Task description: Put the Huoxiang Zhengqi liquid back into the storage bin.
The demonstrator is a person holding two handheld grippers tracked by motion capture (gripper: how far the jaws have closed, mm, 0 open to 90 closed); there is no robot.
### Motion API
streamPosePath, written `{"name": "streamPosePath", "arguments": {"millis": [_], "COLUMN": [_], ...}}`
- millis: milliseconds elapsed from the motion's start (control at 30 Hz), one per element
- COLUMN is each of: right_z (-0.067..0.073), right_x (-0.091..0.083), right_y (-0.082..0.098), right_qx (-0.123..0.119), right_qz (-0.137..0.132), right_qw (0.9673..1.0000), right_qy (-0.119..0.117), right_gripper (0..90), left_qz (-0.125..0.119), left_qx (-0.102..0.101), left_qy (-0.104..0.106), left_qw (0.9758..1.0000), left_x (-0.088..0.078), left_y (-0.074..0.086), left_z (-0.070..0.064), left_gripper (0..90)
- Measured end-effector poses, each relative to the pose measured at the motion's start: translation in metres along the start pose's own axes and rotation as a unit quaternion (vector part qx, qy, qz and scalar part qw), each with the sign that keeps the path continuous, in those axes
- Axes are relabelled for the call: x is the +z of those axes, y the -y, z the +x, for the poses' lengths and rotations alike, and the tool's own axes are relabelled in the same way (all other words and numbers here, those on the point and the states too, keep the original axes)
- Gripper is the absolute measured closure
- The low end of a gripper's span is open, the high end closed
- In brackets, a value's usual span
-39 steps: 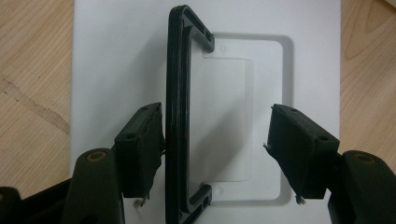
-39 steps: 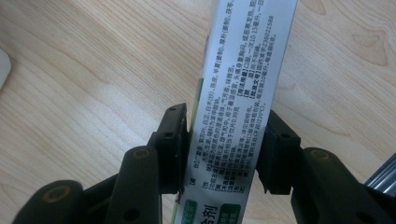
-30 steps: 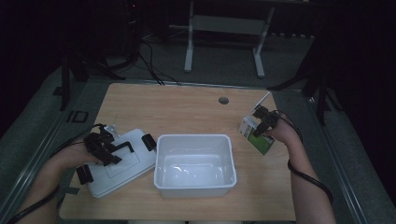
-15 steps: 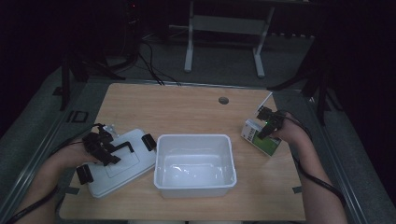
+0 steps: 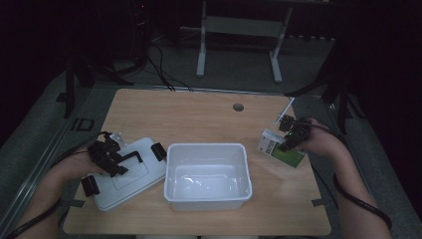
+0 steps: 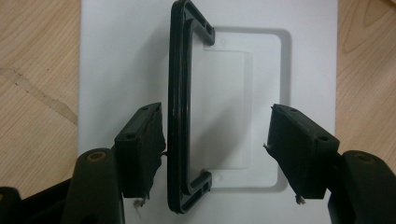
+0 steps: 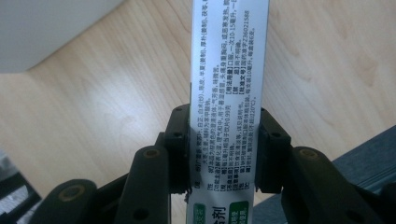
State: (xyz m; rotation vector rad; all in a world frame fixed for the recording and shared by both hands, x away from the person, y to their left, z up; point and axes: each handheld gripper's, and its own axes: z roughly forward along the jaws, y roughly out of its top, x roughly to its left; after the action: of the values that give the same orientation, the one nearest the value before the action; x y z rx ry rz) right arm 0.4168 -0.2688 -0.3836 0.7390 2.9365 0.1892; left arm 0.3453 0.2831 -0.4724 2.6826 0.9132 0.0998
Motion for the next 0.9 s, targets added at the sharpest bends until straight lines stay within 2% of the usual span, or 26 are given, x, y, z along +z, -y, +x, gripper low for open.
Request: {"name": "streamPosePath", "arguments": {"millis": [200,433,667,700,900], "right_z": [0.015,0.037,0.064,0.068,0.093], "right_x": [-0.032,-0.062,-0.083,-0.086,-0.094], "right_y": [-0.008,-0.022,-0.039,-0.042,-0.061], "right_qx": [-0.027,-0.073,-0.125,-0.126,-0.162], "right_qz": [-0.023,-0.036,-0.050,-0.051,-0.058], "right_qw": [0.9993,0.9963,0.9904,0.9903,0.9847], "right_qy": [0.016,0.026,0.031,0.031,0.026], "right_gripper": [64.0,64.0,64.0,64.0,64.0], "left_qz": [0.000,0.000,0.002,0.002,0.001], "left_qx": [0.004,0.007,0.006,0.006,0.007], "left_qy": [0.000,-0.002,-0.001,-0.002,-0.002], "left_qw": [1.0000,1.0000,1.0000,1.0000,1.0000], "left_x": [-0.001,-0.003,-0.002,-0.002,-0.004], "left_y": [-0.003,-0.005,-0.004,-0.005,-0.005], "left_z": [-0.002,-0.003,-0.004,-0.004,-0.005], "left_gripper": [36.6,36.6,36.6,36.6,36.6]}}
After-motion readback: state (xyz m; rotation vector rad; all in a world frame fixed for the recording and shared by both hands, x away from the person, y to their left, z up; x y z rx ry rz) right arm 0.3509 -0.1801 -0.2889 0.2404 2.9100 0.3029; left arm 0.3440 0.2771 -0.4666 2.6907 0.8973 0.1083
